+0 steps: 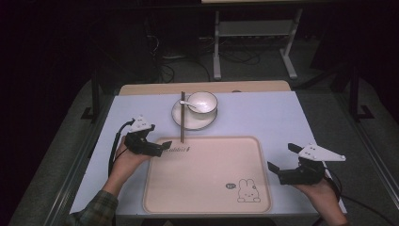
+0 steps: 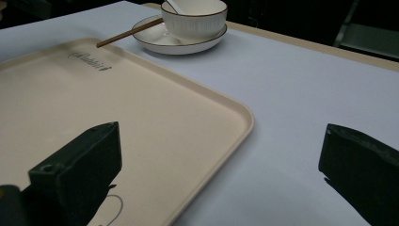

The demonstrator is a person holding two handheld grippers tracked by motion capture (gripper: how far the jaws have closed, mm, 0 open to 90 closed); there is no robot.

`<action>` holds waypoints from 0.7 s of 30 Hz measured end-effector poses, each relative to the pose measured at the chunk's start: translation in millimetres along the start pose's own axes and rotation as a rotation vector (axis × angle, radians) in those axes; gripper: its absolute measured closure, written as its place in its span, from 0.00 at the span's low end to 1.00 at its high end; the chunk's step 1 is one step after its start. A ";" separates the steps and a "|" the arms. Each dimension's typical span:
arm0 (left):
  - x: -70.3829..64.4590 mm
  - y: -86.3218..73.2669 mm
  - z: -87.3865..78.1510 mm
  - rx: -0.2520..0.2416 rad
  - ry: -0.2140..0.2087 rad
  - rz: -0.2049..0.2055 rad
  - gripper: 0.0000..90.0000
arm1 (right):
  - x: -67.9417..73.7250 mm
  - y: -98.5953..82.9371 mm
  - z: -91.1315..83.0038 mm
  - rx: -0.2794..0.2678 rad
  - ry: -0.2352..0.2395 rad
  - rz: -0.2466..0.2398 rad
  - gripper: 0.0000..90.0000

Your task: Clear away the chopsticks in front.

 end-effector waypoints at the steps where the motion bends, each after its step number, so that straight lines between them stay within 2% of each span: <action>1: 0.6 2.9 3.7 0.000 0.001 0.000 0.04 | 0.0 0.0 0.0 0.000 0.000 0.000 0.00; 7: 8.5 21.0 29.3 0.022 -0.002 0.002 0.04 | -0.2 -0.3 -1.4 -0.003 0.000 0.004 0.00; 8: 8.5 21.0 29.3 0.022 -0.002 0.002 0.04 | 0.0 -0.4 -1.6 -0.003 0.001 0.005 0.00; 12: 12.8 29.4 47.8 0.064 -0.017 0.009 0.05 | 0.2 -0.8 -1.3 -0.002 0.003 0.003 0.00; 15: 17.9 37.0 67.0 0.094 -0.011 0.009 0.07 | -0.1 -0.9 -1.3 0.000 0.003 0.005 0.00; 18: 21.1 40.4 75.5 0.101 -0.009 0.002 0.07 | -0.5 -1.3 -1.7 -0.001 0.002 0.008 0.00; 19: 23.2 42.3 80.1 0.112 -0.009 0.000 0.08 | -0.9 -1.5 -1.8 -0.002 0.002 0.009 0.00; 21: 26.6 45.1 86.3 0.121 0.001 0.001 0.16 | -1.3 -1.6 -1.9 -0.003 0.004 0.011 0.00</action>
Point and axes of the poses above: each handheld gripper's, and its own axes: z roughly forward along the jaws, y roughly out of its top, x roughly to its left, the point moved 5 cm from there along z, roughly forward along the jaws, and after that the axes turned 2 degrees about -z, right-handed, at the moved point
